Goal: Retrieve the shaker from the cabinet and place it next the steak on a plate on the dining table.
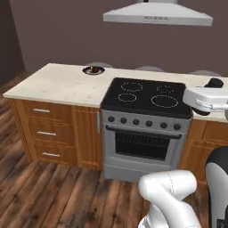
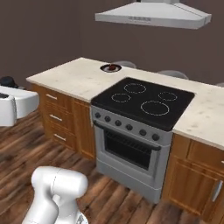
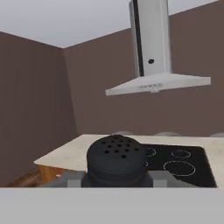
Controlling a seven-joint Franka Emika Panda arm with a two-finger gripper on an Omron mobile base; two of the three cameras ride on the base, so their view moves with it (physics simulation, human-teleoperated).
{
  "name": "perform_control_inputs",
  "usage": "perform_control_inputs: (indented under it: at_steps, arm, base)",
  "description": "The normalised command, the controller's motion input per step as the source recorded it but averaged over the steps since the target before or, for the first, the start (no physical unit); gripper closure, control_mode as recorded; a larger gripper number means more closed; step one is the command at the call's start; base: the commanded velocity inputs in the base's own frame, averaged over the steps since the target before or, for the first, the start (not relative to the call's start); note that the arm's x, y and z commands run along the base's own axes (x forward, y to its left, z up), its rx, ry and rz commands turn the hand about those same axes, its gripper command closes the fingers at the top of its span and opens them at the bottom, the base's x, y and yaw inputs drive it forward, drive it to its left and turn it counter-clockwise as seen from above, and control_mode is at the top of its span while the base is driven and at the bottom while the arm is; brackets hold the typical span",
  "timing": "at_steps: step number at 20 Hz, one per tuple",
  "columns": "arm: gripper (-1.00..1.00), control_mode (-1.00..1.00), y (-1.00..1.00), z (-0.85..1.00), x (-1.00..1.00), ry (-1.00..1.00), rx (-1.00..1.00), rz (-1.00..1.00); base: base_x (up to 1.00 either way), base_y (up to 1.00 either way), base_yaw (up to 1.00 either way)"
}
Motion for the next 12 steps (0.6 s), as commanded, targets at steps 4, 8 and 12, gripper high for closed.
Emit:
perform_control_inputs:
  at_steps: [4, 8, 12]
  arm:
    - [1.0, 1.0, 0.0, 0.0, 0.0, 0.0, 0.0, 0.0]
    - [1.0, 1.0, 0.0, 0.0, 0.0, 0.0, 0.0, 0.0]
    - [1.0, 1.0, 0.0, 0.0, 0.0, 0.0, 0.0, 0.0]
  base:
    - [0.22, 1.0, -0.31]
    - [0.19, 1.0, -0.26]
    - [0.19, 1.0, -0.25]
